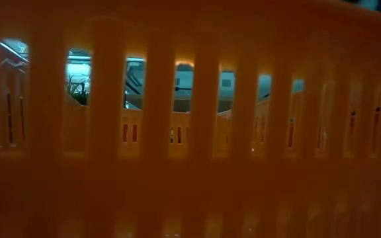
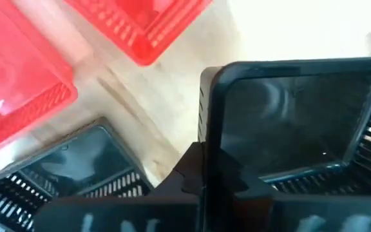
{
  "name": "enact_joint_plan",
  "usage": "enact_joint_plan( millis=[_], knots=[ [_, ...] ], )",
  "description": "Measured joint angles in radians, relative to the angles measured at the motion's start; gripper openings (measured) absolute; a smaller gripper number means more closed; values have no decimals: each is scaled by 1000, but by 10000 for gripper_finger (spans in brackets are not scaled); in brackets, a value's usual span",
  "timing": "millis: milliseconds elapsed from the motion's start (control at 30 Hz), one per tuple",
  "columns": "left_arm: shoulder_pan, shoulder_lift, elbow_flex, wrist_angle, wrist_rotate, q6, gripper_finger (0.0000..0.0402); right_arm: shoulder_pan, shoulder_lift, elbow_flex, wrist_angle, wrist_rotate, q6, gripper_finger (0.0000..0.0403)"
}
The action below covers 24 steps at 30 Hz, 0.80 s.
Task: Stack baskets on shelf by color
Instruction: Put the top black bin on the shelf
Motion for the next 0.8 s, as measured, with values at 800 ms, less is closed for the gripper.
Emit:
enact_joint_plan(
  millis=[800],
  knots=[
    [0, 0, 0, -4, 0, 1, 118, -355, 0, 368, 131, 616, -1052, 0]
  ],
)
